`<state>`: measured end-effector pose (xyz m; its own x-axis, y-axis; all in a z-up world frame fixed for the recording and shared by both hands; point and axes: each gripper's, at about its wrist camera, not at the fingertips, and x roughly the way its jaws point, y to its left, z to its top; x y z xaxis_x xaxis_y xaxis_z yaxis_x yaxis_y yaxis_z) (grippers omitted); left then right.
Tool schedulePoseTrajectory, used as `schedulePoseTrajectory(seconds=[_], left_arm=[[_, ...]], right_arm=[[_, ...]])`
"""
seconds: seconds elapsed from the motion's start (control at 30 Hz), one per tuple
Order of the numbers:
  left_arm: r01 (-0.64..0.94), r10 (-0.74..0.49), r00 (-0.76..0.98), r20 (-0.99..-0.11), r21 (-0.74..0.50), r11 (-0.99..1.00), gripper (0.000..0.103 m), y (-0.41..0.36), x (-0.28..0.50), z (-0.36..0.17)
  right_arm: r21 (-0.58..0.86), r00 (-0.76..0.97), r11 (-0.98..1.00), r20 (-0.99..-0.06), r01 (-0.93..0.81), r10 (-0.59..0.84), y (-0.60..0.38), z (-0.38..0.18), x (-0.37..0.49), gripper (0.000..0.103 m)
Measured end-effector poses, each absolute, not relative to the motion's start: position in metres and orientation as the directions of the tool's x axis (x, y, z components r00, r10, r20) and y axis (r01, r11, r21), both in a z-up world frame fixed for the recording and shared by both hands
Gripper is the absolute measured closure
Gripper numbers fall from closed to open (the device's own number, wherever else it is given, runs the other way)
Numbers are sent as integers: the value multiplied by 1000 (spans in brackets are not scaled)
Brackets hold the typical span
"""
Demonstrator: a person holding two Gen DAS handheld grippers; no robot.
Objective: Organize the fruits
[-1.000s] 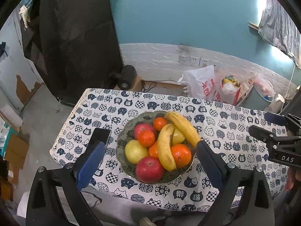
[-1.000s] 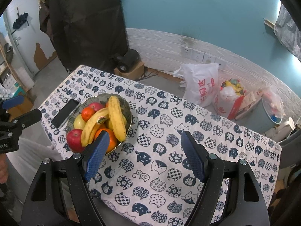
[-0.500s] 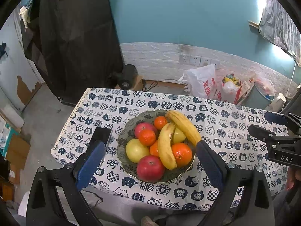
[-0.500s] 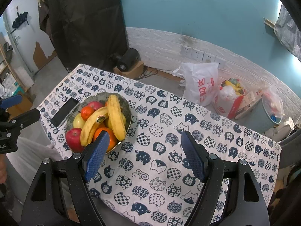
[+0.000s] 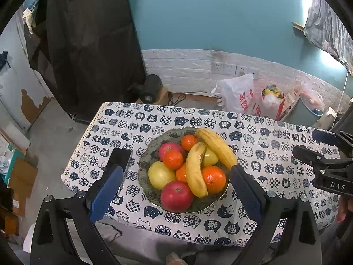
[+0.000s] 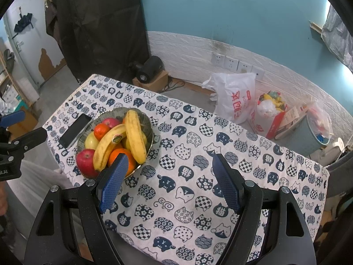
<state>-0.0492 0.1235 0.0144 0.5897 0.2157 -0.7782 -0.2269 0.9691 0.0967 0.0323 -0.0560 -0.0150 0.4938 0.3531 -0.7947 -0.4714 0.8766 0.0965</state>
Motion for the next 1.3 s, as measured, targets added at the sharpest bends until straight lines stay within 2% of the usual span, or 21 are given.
schedulePoseTrajectory(seconds=[1.3], left_arm=[[-232,221,581,-783,101,967,4,122,-51,11]], right_arm=[[95,494,877,-796,-471,351,-56,-15,31,26]])
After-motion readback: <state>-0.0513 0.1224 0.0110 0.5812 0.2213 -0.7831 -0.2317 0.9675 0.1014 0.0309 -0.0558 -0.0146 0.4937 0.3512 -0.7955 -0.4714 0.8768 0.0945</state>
